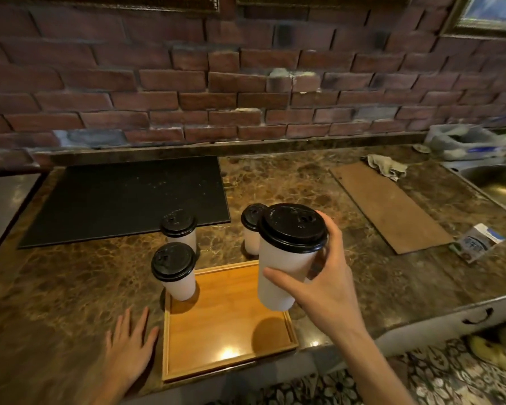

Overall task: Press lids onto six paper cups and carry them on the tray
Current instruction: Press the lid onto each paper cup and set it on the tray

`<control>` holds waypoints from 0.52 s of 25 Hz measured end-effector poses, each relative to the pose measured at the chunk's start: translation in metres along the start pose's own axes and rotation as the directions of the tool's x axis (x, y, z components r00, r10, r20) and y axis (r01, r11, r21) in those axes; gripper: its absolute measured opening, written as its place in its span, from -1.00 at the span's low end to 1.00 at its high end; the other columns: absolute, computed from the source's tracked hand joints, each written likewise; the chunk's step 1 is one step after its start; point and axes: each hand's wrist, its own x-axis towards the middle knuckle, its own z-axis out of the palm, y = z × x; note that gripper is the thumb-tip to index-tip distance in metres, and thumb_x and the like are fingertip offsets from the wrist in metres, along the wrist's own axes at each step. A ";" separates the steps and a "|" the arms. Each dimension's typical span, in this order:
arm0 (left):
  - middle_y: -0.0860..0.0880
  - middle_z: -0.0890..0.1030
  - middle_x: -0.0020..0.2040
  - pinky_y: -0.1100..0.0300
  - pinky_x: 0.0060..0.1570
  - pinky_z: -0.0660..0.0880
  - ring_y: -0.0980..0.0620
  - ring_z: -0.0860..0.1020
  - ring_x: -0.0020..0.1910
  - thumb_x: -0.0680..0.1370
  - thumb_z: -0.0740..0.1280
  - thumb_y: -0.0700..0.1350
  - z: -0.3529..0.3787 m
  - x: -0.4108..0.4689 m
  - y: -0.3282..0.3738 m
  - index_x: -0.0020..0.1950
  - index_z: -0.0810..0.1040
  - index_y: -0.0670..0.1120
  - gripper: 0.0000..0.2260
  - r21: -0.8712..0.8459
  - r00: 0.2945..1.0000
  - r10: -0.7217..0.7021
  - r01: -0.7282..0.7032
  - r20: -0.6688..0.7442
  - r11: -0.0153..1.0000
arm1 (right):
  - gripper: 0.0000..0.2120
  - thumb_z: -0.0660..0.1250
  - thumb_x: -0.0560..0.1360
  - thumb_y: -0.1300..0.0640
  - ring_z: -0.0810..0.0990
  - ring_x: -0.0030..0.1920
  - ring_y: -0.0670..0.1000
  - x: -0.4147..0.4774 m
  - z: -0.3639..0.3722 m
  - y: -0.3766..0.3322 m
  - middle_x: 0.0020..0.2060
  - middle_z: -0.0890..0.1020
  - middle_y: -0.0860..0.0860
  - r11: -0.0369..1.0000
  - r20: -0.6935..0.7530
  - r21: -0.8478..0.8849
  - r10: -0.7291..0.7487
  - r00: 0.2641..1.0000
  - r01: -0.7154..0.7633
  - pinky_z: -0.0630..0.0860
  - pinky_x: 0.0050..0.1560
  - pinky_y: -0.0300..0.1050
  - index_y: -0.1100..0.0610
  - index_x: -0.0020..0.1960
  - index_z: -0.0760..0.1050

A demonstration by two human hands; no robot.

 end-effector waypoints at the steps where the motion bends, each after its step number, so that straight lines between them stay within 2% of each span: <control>1: -0.13 0.07 0.55 0.01 0.44 0.01 -0.11 0.05 0.53 0.65 0.08 0.05 -0.009 -0.003 0.004 0.51 0.17 0.03 -0.57 -0.123 1.000 0.004 -0.005 -0.009 0.992 | 0.04 0.62 0.20 -0.06 0.40 0.26 -0.38 0.001 0.000 -0.002 0.21 0.41 -0.48 1.000 0.007 0.003 -0.008 1.000 0.008 0.49 0.28 -0.14 -0.20 0.51 0.09; 3: -0.20 0.39 0.41 -0.02 0.30 0.28 -0.17 0.36 0.38 0.61 0.23 -0.15 -0.032 -0.013 0.015 0.37 0.44 -0.12 -0.68 -0.447 0.986 -0.019 -0.056 -0.163 0.893 | 0.01 0.60 0.20 -0.08 0.41 0.24 -0.41 0.003 -0.002 -0.007 0.18 0.42 -0.52 0.999 0.025 0.012 -0.035 0.999 0.035 0.50 0.18 -0.25 -0.21 0.49 0.10; 4: -0.18 0.52 0.29 0.05 0.17 0.41 -0.11 0.49 0.26 0.58 0.28 -0.20 -0.047 -0.021 0.024 0.29 0.51 -0.13 -0.72 -0.561 0.966 -0.020 -0.132 -0.257 0.817 | 0.00 0.60 0.20 -0.08 0.41 0.22 -0.42 0.004 -0.003 -0.011 0.17 0.42 -0.52 0.999 0.036 0.019 -0.051 0.998 0.051 0.51 0.13 -0.31 -0.20 0.49 0.11; 6: -0.04 0.64 0.08 0.29 -0.04 0.47 0.16 0.58 0.03 0.51 0.37 -0.22 -0.085 -0.041 0.050 0.14 0.58 -0.03 -0.78 -0.673 0.917 0.047 -0.325 -0.396 0.664 | -0.02 0.59 0.21 -0.07 0.42 0.20 -0.44 0.007 -0.003 -0.020 0.16 0.43 -0.52 0.996 0.066 0.027 -0.085 0.994 0.084 0.50 0.05 -0.43 -0.19 0.48 0.13; 8: 0.11 0.67 -0.04 0.36 -0.14 0.54 0.26 0.61 -0.05 0.39 0.45 -0.18 -0.121 -0.064 0.078 0.04 0.58 0.08 -0.73 -0.747 0.886 0.180 -0.457 -0.427 0.482 | -0.03 0.59 0.21 -0.07 0.40 0.19 -0.48 0.009 -0.002 -0.029 0.15 0.42 -0.55 0.992 0.090 0.019 -0.126 0.988 0.125 0.43 0.01 -0.54 -0.20 0.47 0.14; 9: 0.13 0.68 -0.02 0.39 -0.11 0.55 0.25 0.61 0.00 0.34 0.48 -0.15 -0.136 -0.075 0.090 0.07 0.57 0.11 -0.66 -0.784 0.865 0.302 -0.494 -0.400 0.376 | -0.04 0.60 0.21 -0.07 0.40 0.18 -0.49 0.010 -0.002 -0.034 0.14 0.41 -0.57 0.990 0.100 0.014 -0.143 0.985 0.143 0.41 0.00 -0.56 -0.20 0.46 0.14; 10: 0.16 0.64 0.10 0.40 -0.01 0.52 0.25 0.58 0.10 0.31 0.51 -0.12 -0.146 -0.085 0.100 0.17 0.53 0.12 -0.54 -0.808 0.823 0.456 -0.503 -0.339 0.307 | -0.04 0.61 0.21 -0.06 0.40 0.18 -0.49 0.011 0.000 -0.038 0.14 0.41 -0.58 0.988 0.108 0.011 -0.156 0.982 0.156 0.40 0.00 -0.57 -0.21 0.45 0.13; 12: 0.24 0.45 0.34 0.39 0.22 0.39 0.26 0.40 0.33 0.29 0.58 -0.06 -0.156 -0.105 0.118 0.40 0.31 0.18 -0.24 -0.797 0.671 0.716 -0.533 -0.195 0.282 | -0.02 0.62 0.20 -0.08 0.43 0.20 -0.44 0.012 0.003 -0.046 0.16 0.42 -0.55 0.986 0.128 0.014 -0.168 0.977 0.167 0.46 0.02 -0.50 -0.21 0.46 0.13; 13: 0.28 0.37 0.39 0.42 0.26 0.32 0.27 0.31 0.39 0.29 0.59 -0.05 -0.155 -0.112 0.126 0.46 0.20 0.19 -0.14 -0.786 0.613 0.772 -0.557 -0.171 0.268 | 0.00 0.62 0.19 -0.10 0.45 0.21 -0.40 0.012 0.004 -0.050 0.17 0.43 -0.52 0.986 0.138 0.016 -0.168 0.976 0.168 0.50 0.04 -0.44 -0.21 0.47 0.12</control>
